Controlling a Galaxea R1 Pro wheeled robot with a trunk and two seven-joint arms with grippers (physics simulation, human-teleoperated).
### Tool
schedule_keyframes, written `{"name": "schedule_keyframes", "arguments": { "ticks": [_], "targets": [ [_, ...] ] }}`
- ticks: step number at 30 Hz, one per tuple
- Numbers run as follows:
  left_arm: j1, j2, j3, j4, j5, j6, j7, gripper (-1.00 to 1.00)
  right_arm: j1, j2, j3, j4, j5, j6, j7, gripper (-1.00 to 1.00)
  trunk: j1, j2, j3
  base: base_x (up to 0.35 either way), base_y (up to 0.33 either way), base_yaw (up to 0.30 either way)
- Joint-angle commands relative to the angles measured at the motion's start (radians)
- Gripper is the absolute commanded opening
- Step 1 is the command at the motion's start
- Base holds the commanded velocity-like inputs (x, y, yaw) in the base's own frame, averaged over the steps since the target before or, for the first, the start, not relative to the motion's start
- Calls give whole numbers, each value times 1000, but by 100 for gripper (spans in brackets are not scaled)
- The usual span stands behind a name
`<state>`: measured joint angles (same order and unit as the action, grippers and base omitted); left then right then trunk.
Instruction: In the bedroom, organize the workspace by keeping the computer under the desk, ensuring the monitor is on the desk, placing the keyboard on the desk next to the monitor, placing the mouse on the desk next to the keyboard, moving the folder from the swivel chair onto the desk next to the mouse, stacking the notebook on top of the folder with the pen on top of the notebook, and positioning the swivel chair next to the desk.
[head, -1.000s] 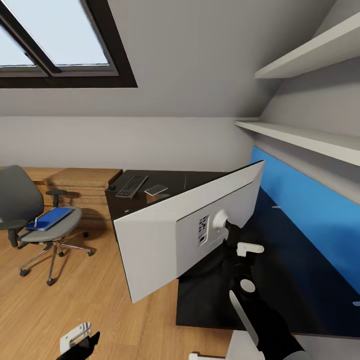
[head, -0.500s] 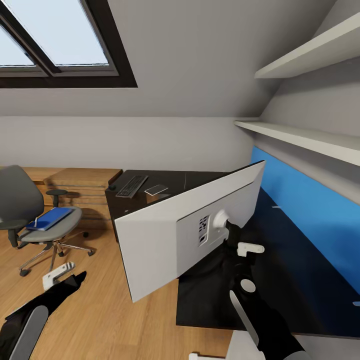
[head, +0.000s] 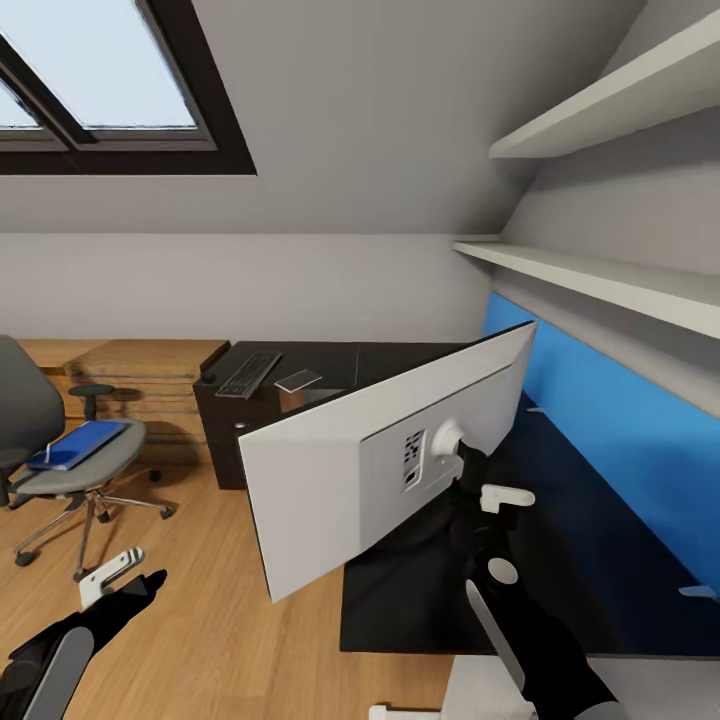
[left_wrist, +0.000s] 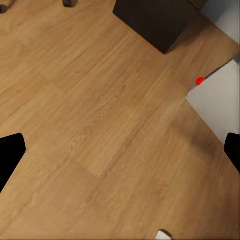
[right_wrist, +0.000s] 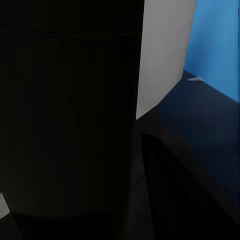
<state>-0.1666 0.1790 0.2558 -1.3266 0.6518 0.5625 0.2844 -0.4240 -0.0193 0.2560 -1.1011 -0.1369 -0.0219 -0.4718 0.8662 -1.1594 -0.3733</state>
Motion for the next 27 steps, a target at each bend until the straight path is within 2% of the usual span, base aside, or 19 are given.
{"name": "schedule_keyframes", "arguments": {
  "ticks": [1,8,27],
  "targets": [
    [0,0,0,-2,11,4,9,100,-1,-2,5,1,-3,-4,-11,-100,0,-1,-1,0,0,-45],
    [0,-1,-1,-2,11,4,9,100,-1,-2,5,2,-3,-4,-10,-100,0,-1,-1,0,-92,-10],
    [0,-1,-2,-2,11,2,9,100,-1,-2,6,7,-3,-4,-7,-100,0,-1,-1,91,-287,0]
  ]
}}
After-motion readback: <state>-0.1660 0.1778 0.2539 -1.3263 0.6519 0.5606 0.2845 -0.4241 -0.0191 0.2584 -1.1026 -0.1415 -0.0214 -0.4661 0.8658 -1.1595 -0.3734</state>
